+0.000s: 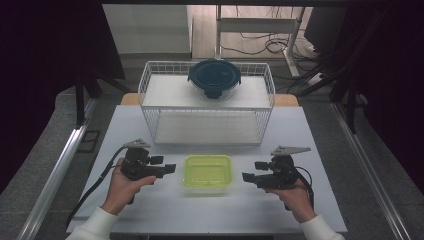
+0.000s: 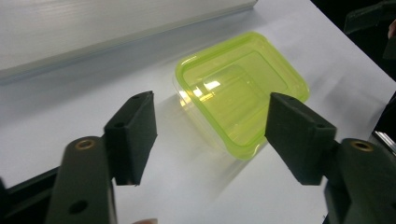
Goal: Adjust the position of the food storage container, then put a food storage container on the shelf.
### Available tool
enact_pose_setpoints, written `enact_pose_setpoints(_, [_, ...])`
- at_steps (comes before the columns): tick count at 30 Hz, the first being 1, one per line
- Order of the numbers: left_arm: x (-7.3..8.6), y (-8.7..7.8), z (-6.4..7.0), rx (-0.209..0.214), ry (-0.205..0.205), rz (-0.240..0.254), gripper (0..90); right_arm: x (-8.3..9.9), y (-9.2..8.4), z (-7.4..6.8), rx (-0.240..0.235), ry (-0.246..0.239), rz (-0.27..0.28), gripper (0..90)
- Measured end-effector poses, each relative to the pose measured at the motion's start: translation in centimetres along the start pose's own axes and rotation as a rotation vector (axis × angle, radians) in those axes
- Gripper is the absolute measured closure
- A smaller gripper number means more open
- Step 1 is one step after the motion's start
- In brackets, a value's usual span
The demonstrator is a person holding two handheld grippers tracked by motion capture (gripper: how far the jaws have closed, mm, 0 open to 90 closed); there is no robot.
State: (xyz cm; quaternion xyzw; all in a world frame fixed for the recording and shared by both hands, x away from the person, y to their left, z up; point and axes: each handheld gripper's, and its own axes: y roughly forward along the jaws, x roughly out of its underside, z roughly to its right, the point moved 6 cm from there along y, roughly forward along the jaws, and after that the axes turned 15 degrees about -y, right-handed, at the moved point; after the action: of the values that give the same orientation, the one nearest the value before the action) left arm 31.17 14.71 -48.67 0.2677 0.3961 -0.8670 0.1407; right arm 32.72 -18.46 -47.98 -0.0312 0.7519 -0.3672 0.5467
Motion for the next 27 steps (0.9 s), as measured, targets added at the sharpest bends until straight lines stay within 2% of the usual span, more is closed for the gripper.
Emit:
enact_pose_setpoints(2, [0.0, 0.1, 0.1, 0.000, -0.004, 0.010, 32.3, -0.1, 0.2, -0.1, -0.007, 0.004, 0.006, 23.7])
enact_pose_setpoints(7, [0.4, 0.4, 0.3, 0.003, -0.002, -0.003, 28.7, -0.2, 0.5, -0.1, -0.009, 0.022, -0.002, 21.6])
enact_pose_setpoints(12, [0.5, 0.8, 0.2, -0.014, -0.029, -0.007, 26.7, 0.0, 1.0, 0.0, -0.009, 0.047, -0.029, 22.3])
enact_pose_setpoints(18, [0.8, 2.2, -0.1, -0.017, -0.053, -0.041, 26.5, 0.2, 1.9, 0.2, -0.015, 0.064, -0.046, 25.9])
enact_pose_setpoints(22, [1.3, 3.1, -0.4, -0.027, -0.050, -0.068, 26.5, 0.4, 2.3, 0.2, -0.018, 0.070, -0.057, 27.9])
enact_pose_setpoints(24, [1.4, 3.4, -0.5, -0.021, -0.061, -0.076, 26.4, 0.5, 2.6, 0.3, -0.016, 0.075, -0.059, 29.1])
enact_pose_setpoints(27, [1.3, 3.9, -0.9, 0.009, -0.105, -0.085, 26.7, 0.5, 3.2, 0.4, -0.024, 0.096, -0.060, 31.0])
